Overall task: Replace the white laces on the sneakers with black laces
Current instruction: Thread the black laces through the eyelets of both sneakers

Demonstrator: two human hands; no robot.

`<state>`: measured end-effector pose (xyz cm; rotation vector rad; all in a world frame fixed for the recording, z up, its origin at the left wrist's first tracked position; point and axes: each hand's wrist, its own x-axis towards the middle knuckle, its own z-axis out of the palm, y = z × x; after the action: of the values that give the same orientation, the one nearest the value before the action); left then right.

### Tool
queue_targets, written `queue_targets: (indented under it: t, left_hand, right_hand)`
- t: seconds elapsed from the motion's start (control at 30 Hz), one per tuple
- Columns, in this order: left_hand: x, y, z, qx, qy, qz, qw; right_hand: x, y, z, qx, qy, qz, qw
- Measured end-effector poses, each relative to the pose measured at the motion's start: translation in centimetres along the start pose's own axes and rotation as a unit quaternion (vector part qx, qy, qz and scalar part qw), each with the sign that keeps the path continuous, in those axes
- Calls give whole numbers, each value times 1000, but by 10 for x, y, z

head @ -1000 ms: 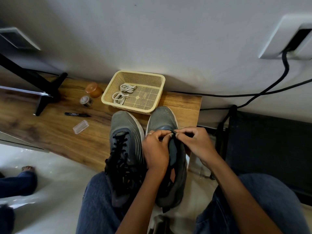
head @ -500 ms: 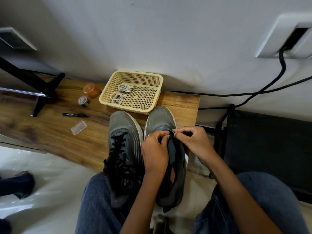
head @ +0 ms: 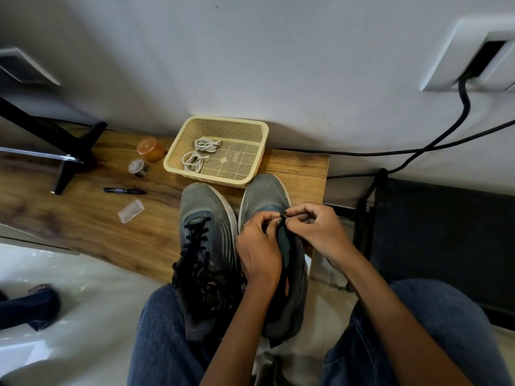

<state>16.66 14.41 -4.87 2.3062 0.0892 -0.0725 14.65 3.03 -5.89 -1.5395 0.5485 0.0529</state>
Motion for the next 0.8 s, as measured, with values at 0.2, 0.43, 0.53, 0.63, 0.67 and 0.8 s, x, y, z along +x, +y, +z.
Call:
queue_targets:
  t: [0.2,0.43,0.53,0.63,0.67,0.8]
  left_hand:
    - [-1,0,-1,-58,8,1,998]
    - [-2,-1,0,-73,4,6,997]
    - [-2,1,-1,-48,1,17,999]
    - [-2,5,-5,-2,-10,22,1000]
    - [-1,6,-7,21,-14,20,999]
    - [-2,9,-15,74,-16,8,997]
  right_hand:
    - [0,6,1,97,-7,-5,995]
    - [6,7,11,0,42,-67,997]
    - [7,8,12,-48,55,-75,995]
    - [4,4,10,-48,51,-71,995]
    - [3,2,8,-33,48,-65,996]
    - [0,-8,2,51,40,-23,998]
